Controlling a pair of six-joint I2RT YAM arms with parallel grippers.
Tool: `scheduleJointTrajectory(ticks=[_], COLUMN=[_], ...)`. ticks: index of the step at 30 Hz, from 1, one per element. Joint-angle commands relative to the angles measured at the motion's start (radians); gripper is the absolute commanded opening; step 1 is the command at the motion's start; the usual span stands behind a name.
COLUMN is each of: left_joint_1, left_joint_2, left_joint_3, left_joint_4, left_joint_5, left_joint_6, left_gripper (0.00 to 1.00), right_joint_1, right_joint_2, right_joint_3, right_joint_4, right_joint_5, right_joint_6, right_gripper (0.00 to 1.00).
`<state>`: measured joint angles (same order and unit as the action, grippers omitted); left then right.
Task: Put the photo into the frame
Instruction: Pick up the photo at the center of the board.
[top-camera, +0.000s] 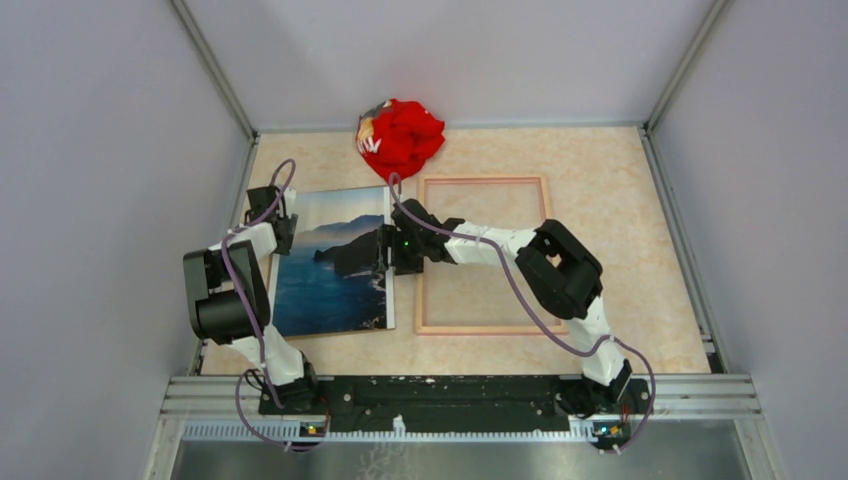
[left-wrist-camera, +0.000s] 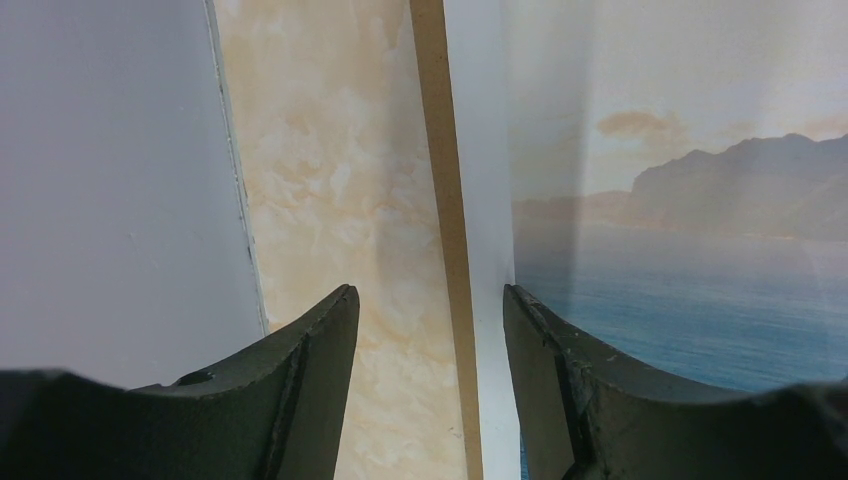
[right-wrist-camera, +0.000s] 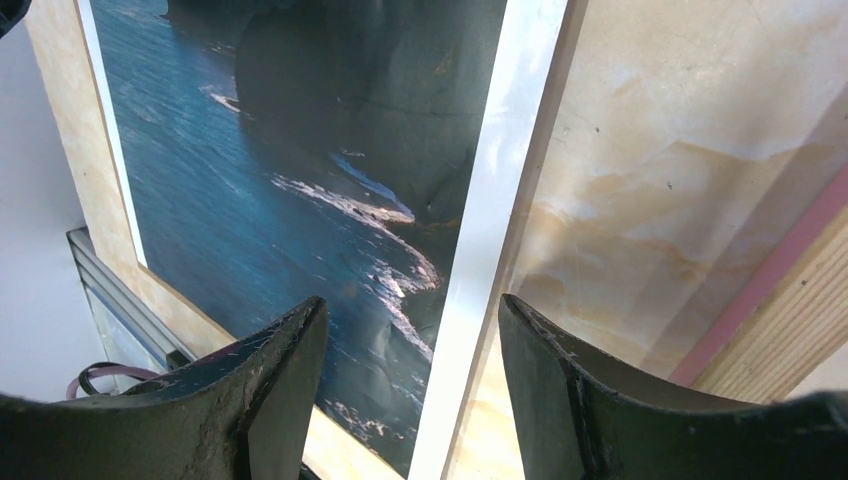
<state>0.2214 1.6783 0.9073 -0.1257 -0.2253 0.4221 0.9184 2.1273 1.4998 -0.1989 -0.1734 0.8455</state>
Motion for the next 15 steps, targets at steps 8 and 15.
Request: scheduleJointTrajectory(ticks=[8,15], left_joint_1=[-0.011,-0.010], left_joint_2=[0.044,0.043], left_joint_3=[-0.044,-0.036], left_joint_4=[-0.082,-0.091], left_joint_5=[0.073,0.076], left_joint_6=[-0.009,-0.006], left_gripper=[0.62,0.60], right_joint_1=[-0.001,-0.001], right_joint_2=[0.017,0.036], right_joint_3=[-0.016,-0.014], right_joint_4=[0.060,0.073], right_joint_5=[-0.030,-0.037], right_joint_6=[0.019,0.030], right_gripper=[0.63,0.63])
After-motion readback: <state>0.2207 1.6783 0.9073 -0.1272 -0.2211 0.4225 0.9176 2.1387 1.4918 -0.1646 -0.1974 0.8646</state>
